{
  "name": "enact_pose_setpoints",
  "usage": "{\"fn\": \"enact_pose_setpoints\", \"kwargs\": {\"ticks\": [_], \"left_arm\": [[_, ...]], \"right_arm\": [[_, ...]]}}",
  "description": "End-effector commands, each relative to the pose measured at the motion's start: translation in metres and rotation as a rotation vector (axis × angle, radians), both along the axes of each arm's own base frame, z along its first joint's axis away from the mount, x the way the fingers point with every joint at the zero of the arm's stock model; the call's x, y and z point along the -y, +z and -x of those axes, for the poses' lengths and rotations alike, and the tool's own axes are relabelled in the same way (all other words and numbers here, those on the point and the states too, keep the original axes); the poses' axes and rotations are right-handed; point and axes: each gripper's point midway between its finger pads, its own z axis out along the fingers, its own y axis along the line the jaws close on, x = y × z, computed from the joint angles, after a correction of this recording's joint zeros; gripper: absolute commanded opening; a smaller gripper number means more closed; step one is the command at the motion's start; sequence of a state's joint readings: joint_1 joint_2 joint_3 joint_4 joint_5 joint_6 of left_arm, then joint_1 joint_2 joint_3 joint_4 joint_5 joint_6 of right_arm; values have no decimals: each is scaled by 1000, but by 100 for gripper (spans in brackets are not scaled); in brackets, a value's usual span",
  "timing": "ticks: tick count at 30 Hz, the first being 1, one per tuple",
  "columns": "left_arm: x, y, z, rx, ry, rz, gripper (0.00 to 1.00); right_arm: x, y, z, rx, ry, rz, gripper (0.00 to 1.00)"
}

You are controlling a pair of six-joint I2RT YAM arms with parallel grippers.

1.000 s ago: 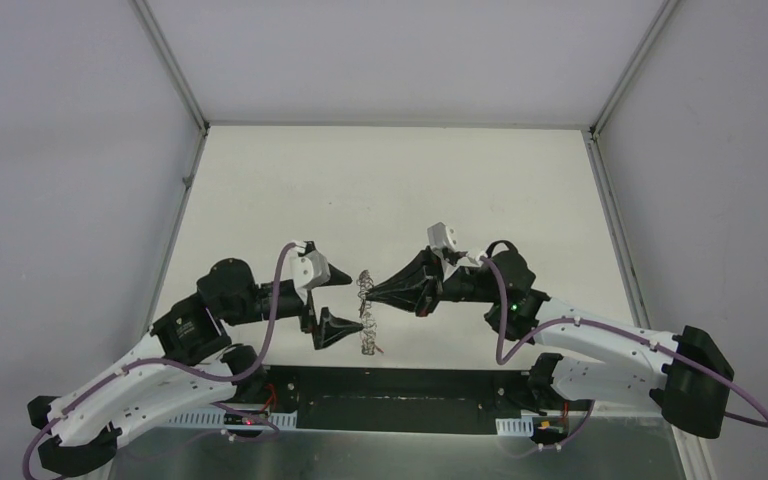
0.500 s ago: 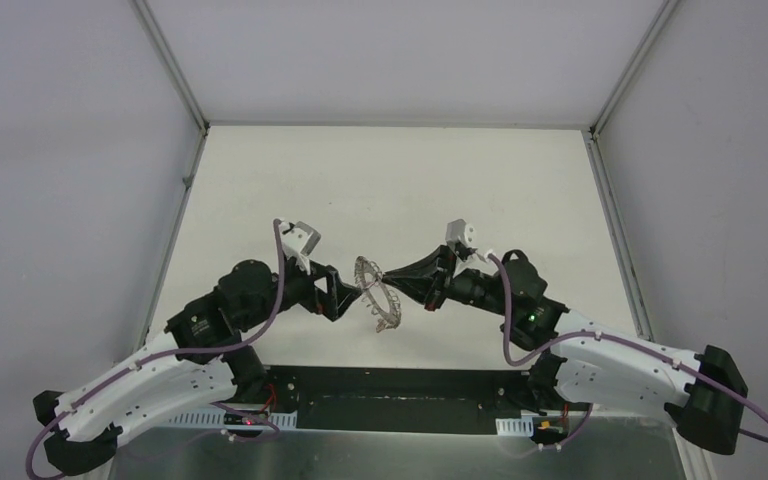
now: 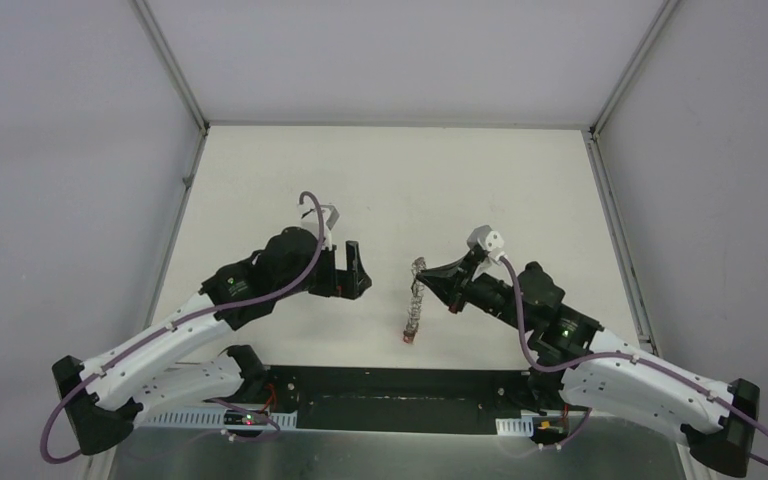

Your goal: Put the keys on the keyring

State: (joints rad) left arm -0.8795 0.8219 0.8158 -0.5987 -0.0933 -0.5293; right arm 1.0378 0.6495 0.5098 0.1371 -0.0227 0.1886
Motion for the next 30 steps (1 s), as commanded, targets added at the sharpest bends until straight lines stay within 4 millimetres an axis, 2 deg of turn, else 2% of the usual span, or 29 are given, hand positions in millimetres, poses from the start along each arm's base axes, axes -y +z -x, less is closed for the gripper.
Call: {"fn": "enact_pose_setpoints", "kwargs": {"ticks": [1,4,6,11,15,16,17,21,25,30], "left_arm": [[14,5,1,-157,-6,47,99],[15,1,-4,-266,21,50,99],[13,3,-9,-303,50,47,99],[9,23,-15,-264,74,60,99],[0,42,-15,-189,99,103,99],[-2,46,-14,-171,105,115,99],[-5,50,-14,-151,111,129,99],[-16,63,-8,-83,134,188,99],[-19,64,-1,-48,119,234,99],[-17,60,6,-48,74,236,99]], "right_arm": [[16,-14,-7,-19,-80,68,0],[14,-25,-9,-40,-80,107,0],[12,-40,-10,-71,-80,165,0],[-2,-63,-18,-113,-78,243,0],[-20,-65,-29,-98,-80,215,0],[-13,-66,-48,-102,-199,211,2],[-15,-67,-52,-102,-216,211,4],[-28,-73,-65,-109,-239,225,9],[-37,-76,-72,-113,-248,232,13],[-36,-70,-78,-102,-276,210,33]]}}
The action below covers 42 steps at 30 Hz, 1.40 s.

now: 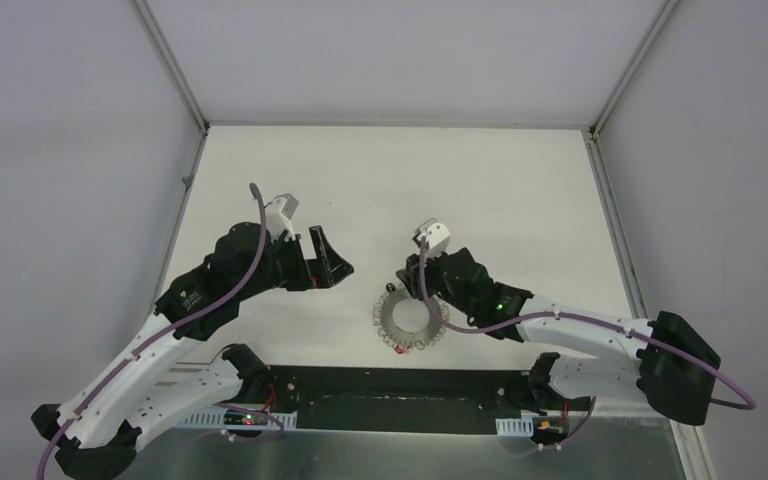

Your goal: Put the keys on the keyring

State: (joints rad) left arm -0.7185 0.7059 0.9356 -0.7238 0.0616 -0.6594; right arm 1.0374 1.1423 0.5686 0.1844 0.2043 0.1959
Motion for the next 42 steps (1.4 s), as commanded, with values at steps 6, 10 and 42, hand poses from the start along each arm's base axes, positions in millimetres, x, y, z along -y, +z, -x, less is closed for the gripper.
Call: {"fn": "enact_pose_setpoints", "kwargs": {"ticks": [6,10,42], "left_arm": [[14,-17,-4,-28,-69,-32,99],[20,-30,-14,-48,-89,-82,99],[-170,-149,-184,458,700,-737,99]], "right_arm": [[2,54,-22,80,-66,-162,65],[15,56,-28,29,-60,-226,74],[297,-41,-134,124,-867,126,100]]}}
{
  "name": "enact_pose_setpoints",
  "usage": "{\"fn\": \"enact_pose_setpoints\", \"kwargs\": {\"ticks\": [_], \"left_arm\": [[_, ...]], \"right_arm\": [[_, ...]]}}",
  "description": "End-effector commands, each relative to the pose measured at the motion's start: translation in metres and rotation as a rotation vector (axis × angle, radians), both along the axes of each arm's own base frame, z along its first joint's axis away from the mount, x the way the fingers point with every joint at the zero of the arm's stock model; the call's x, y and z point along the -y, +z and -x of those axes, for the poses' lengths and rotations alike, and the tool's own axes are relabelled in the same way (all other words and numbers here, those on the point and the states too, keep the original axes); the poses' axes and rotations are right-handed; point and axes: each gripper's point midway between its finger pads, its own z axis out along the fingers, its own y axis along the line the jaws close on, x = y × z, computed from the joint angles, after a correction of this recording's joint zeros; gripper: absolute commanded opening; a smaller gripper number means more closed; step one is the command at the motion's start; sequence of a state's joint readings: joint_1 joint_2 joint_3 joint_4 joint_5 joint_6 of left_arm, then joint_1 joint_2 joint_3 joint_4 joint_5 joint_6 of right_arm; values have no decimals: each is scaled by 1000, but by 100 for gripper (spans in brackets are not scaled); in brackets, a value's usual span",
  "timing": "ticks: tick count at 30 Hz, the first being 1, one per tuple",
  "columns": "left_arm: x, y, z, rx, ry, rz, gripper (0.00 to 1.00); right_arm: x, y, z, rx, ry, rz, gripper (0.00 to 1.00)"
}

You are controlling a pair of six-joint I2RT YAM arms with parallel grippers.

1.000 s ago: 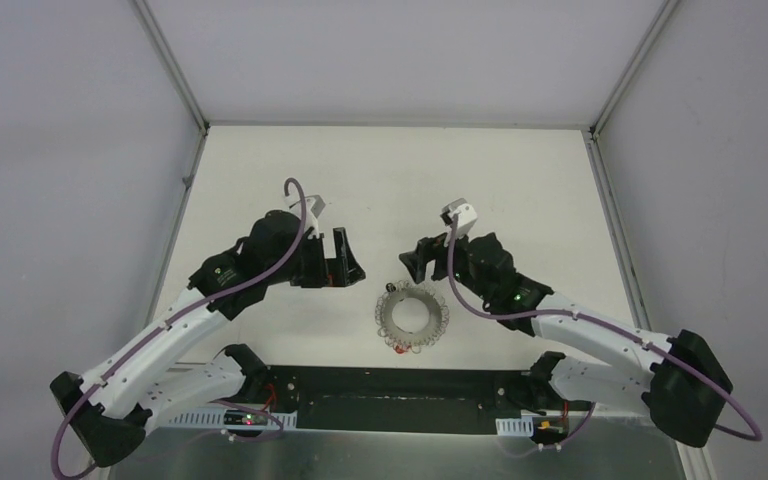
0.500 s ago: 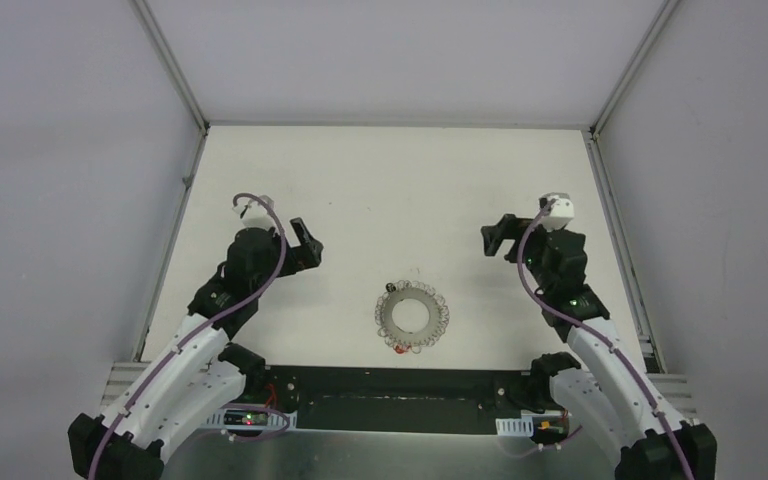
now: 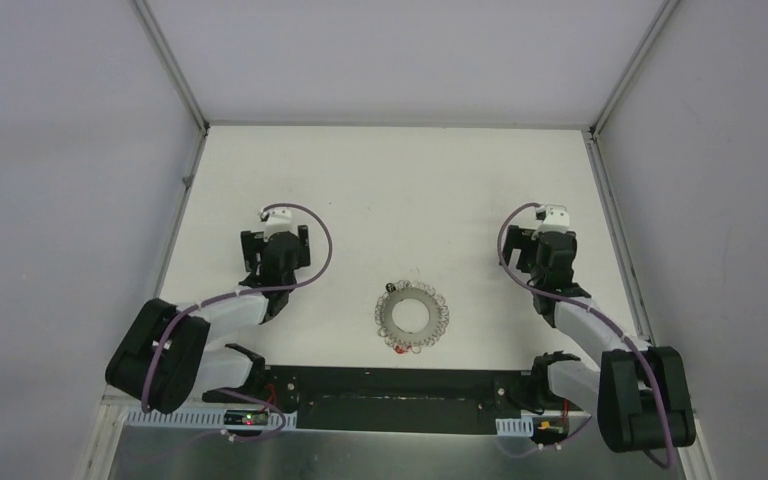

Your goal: Put the keys on the keyring

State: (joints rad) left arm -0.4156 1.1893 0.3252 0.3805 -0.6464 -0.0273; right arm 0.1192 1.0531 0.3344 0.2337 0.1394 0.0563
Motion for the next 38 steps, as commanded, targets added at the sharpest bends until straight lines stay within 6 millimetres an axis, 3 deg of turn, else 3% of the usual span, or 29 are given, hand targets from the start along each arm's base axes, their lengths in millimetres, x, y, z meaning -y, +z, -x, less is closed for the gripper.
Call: {"fn": "enact_pose_setpoints", "kwargs": {"ticks": [1,5,8,10,13,18,23,38], "left_arm": [[-5,31,-36,195,1,74,99],[-16,22,-44,135,-14,68,99],[-18,21,-51,249,-64,69,99],[-9,7,-54,235,-148,62,99],[-11,-2,-60,164,-133,77,99],[-20,-1,-63,168,-87,85,99],[-20,-1,-64,171,-88,83,99],[-20,-1,-63,169,-87,84,99]], "right_arm": [[17,22,-28,180,-60,51,100],[19,22,-35,231,-37,82,100],[14,24,-46,265,0,71,100],[7,21,-52,269,35,50,100],[5,0,-59,277,37,33,100],[22,-10,-71,213,-70,50,100],[37,-8,-69,215,-181,33,100],[36,-9,-69,212,-176,38,100]]}}
